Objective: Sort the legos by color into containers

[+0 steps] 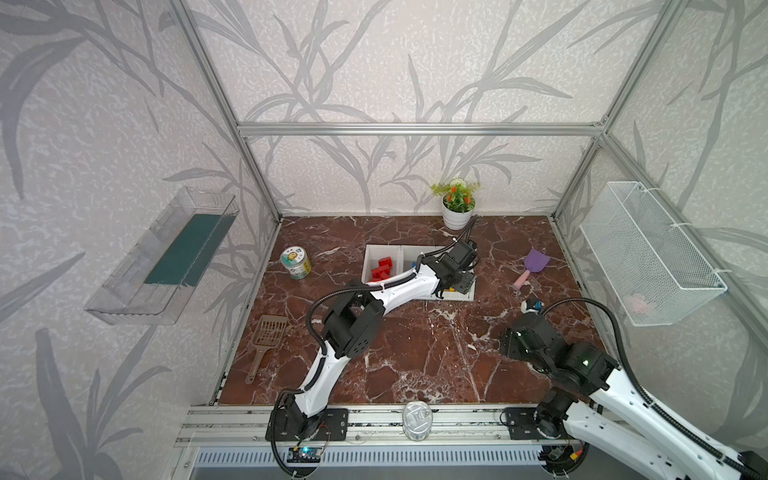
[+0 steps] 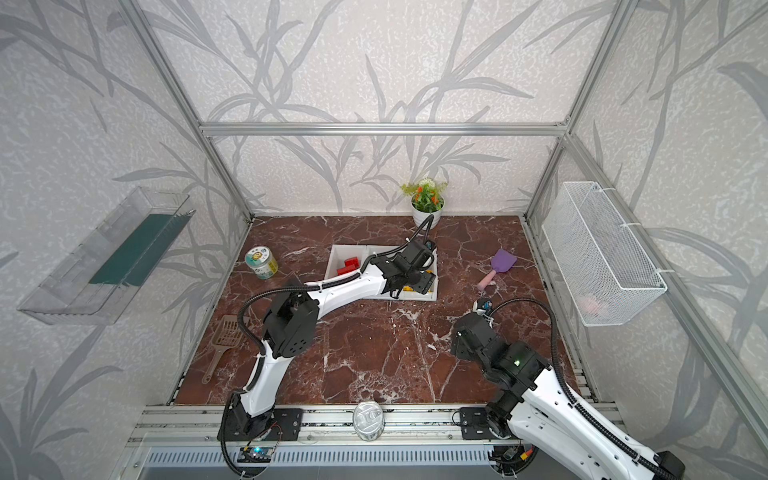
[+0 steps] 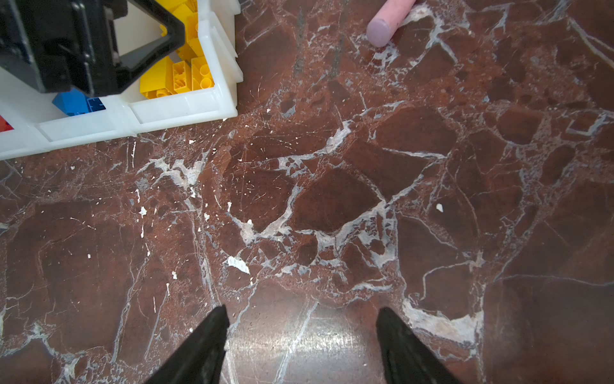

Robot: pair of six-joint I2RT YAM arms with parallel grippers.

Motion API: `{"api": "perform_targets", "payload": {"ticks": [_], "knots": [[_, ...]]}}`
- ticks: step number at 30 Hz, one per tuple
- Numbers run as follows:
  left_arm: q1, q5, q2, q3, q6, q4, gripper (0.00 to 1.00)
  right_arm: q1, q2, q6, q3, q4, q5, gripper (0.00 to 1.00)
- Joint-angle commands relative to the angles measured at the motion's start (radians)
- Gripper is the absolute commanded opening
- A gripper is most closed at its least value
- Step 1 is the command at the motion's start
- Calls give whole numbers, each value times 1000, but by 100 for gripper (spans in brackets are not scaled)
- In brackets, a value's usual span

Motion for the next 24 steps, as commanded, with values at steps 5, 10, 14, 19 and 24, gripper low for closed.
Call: {"api": "perform_targets", "payload": {"ticks": [5, 10, 14, 19, 24], "knots": [[41, -55, -298, -259, -40, 181, 74, -2, 27, -51, 17, 0, 42, 72], [125, -103, -551, -474, -59, 265, 75, -13, 57, -128, 35, 76, 86, 72], [202, -203, -767, -646, -24, 312, 79, -66, 76, -228, 32, 171, 113, 73], [294, -355, -1051, -932, 34, 449, 92, -164, 85, -308, -12, 325, 164, 73], [419, -493, -1277, -1175, 12, 478, 97, -321, 116, -418, -89, 580, 195, 73]]}}
